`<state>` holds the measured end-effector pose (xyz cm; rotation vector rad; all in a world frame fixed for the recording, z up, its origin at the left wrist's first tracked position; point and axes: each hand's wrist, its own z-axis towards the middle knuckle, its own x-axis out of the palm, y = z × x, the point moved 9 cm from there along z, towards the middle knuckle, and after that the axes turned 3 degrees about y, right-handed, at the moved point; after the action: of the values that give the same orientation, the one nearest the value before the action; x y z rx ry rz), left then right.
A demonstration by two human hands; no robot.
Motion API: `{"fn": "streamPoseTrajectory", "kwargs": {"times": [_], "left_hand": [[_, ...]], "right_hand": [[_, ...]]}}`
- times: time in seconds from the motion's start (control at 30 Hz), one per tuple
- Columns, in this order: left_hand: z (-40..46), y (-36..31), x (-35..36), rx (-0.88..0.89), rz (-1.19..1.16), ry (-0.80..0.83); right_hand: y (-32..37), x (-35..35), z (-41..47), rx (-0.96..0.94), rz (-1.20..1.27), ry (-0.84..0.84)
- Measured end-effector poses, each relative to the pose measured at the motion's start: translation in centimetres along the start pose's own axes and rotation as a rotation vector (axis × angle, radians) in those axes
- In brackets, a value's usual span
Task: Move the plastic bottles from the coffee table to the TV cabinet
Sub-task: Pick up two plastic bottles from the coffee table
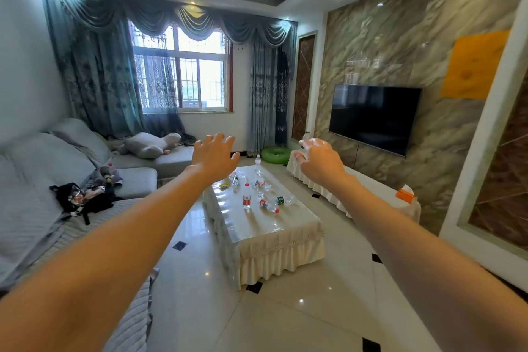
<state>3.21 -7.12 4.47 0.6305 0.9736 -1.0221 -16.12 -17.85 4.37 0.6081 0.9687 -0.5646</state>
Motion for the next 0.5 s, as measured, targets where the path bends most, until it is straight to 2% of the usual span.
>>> {"fn": "streamPoseTrajectory", "kwargs": {"times": [0.23, 0.5], "left_hand": [[3.5, 1.5, 4.8, -0.053, 0.034, 0.044], [12.1, 2.2, 10.4, -0.083, 0.042, 0.074]], "right_hand": [[-1.8, 4.2, 4.8, 0.021, -0.018, 0.036], [-5.5, 9.3, 14.5, -0.005, -0.020, 0.037]]}}
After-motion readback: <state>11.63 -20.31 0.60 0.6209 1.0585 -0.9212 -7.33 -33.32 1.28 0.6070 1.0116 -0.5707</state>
